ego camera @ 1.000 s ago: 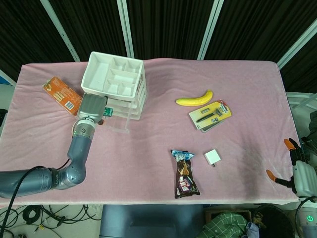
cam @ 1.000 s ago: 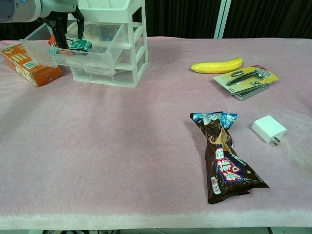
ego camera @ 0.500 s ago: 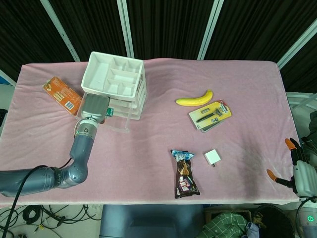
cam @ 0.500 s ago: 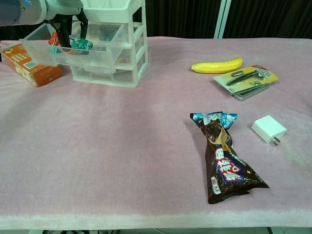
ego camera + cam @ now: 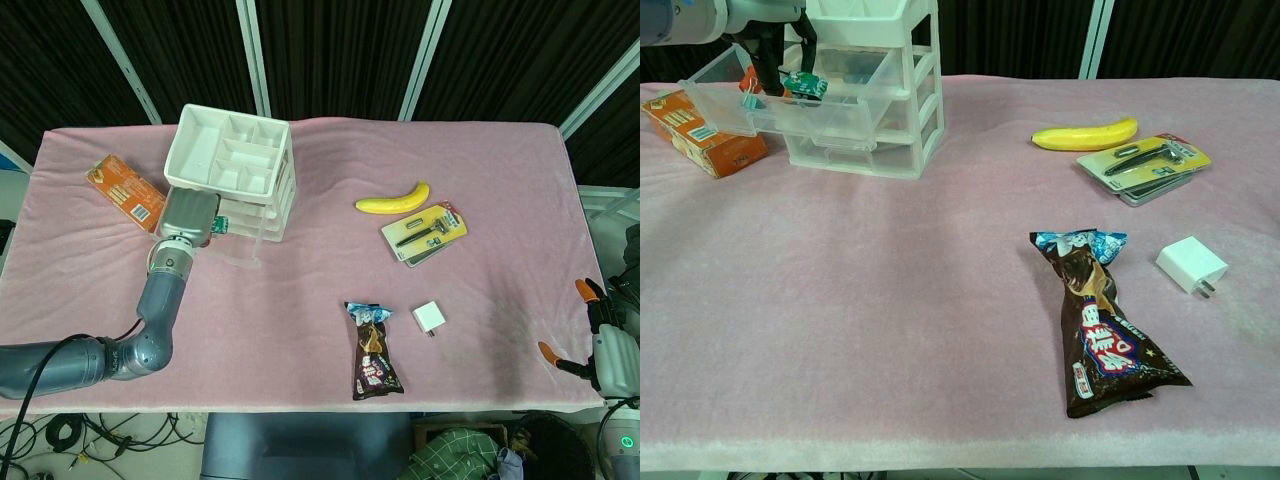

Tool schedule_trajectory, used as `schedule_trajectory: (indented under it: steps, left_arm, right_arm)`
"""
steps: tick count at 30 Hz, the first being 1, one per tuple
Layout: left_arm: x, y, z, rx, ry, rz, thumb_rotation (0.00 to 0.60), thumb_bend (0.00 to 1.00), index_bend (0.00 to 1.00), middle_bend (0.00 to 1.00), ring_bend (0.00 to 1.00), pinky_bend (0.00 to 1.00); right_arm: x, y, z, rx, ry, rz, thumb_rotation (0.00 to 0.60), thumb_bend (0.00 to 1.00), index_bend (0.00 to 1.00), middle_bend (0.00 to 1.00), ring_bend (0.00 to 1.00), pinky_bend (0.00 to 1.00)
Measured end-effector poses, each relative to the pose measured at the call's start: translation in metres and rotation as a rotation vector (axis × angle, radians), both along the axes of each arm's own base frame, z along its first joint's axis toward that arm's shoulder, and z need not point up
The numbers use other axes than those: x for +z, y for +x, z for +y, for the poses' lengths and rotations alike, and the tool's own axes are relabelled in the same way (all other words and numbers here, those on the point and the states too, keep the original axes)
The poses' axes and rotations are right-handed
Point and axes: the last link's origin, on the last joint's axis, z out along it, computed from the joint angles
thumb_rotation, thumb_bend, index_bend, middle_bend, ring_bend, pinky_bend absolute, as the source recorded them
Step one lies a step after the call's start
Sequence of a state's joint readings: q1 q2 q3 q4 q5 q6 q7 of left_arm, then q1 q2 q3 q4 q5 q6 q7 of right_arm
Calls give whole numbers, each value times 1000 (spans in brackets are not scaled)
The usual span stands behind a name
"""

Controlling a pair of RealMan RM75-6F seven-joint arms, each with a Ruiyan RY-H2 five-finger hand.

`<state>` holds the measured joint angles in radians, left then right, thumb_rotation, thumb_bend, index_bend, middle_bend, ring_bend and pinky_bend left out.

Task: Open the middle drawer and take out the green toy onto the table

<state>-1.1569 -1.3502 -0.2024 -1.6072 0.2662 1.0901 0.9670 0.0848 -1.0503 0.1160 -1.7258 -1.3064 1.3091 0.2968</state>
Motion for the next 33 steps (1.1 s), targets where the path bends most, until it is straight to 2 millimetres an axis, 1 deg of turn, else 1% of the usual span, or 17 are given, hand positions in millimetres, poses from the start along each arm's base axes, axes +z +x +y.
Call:
schedule_trajectory:
  steps: [6, 12, 18, 21, 24, 28, 33]
  left_arm:
    - [11, 5, -5, -21, 7, -33, 600, 328, 495, 1000, 1000, 1000]
    - [30, 12, -14, -54, 15, -59, 600, 328, 496, 1000, 1000, 1000]
    - [51, 20, -27, -89, 24, -101, 600, 328, 503, 1000, 1000, 1000]
    - [62, 21, -40, -109, 17, -129, 600, 327, 504, 1000, 1000, 1000]
    - [72, 18, -58, -132, 5, -153, 600, 327, 505, 1000, 1000, 1000]
    - [82, 4, -84, -148, -17, -176, 600, 325, 505, 1000, 1000, 1000]
    - [84, -18, -111, -151, -59, -180, 600, 325, 505, 1000, 1000, 1000]
  right_arm:
    - [0, 0, 0, 0, 1, -3, 600, 119, 38, 0, 0, 137]
    - [0, 1, 0, 8, -2, 1, 600, 119, 38, 0, 0, 136]
    - [0, 1, 0, 12, -1, 4, 600, 120, 38, 0, 0, 136]
    - [-1, 2, 1, 15, 0, 6, 600, 120, 38, 0, 0, 136]
    - [-1, 2, 1, 18, 1, 7, 600, 120, 38, 0, 0, 137]
    - [-1, 3, 1, 20, 2, 7, 600, 120, 38, 0, 0, 137]
    - [-1, 2, 1, 18, -2, 9, 600, 120, 38, 0, 0, 136]
